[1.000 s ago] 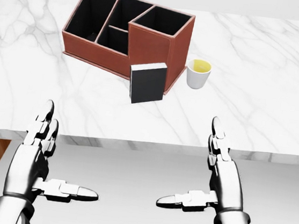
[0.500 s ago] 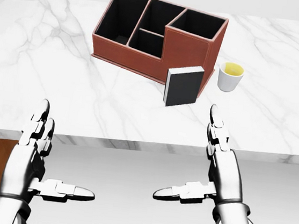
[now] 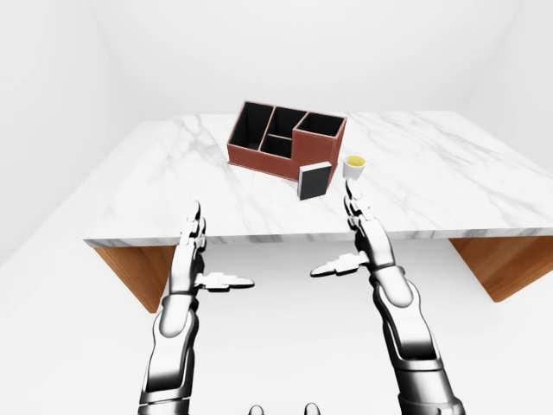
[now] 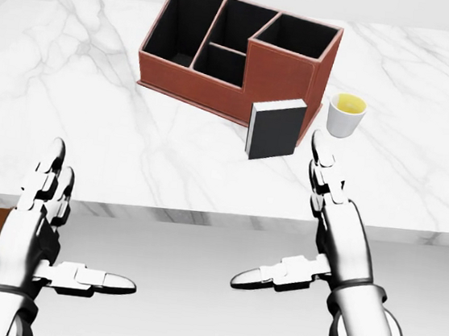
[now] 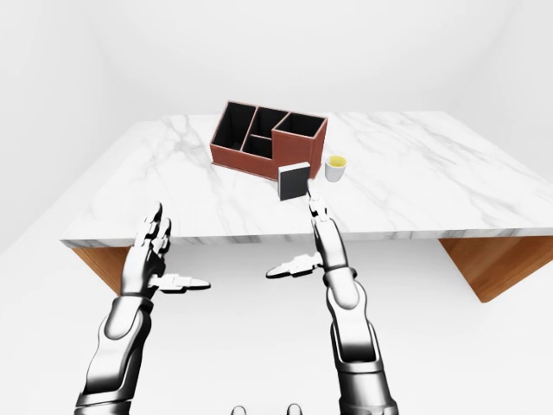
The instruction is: Pick up the book and place it in the right compartment of the caddy.
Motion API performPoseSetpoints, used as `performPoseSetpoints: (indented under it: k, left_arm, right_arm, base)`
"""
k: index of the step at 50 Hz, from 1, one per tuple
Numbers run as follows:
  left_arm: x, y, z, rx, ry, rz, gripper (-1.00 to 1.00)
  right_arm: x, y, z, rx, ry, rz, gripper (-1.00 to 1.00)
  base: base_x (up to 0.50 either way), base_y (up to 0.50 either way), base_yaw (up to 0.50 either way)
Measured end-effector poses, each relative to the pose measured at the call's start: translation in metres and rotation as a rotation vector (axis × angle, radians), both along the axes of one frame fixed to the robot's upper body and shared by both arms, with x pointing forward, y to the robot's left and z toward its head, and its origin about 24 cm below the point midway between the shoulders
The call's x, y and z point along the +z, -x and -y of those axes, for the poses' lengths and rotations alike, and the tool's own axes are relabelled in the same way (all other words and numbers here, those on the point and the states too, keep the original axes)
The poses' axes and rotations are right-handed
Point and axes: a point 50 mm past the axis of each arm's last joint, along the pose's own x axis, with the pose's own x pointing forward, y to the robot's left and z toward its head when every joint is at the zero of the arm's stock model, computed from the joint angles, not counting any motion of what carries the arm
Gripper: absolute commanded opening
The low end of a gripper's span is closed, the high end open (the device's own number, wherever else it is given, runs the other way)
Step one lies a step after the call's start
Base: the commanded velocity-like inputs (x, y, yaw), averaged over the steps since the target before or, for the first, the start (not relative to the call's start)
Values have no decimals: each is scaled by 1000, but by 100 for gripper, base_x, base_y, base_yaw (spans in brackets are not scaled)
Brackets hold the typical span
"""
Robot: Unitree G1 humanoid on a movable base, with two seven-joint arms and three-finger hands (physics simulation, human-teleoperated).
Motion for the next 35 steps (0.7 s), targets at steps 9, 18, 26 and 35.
performPoseSetpoints:
  k: [9,18,26,35]
  left_arm:
    - [22,2,-8,10,0,74,100]
    - [55,13,-16,24,0,189,100]
    - [78,25,-21,34,-9,283,100]
    - [86,30,-24,44,-20,332,100]
  right_arm:
    - [27,-3,3,6,21,105,100]
    - [55,3,4,18,41,225,100]
    - [69,10,3,34,60,289,100]
    - [77,18,0,61,81,329,100]
  base:
    - [0,0,0]
    - [0,0,0]
    - [0,0,0]
    - [0,0,0]
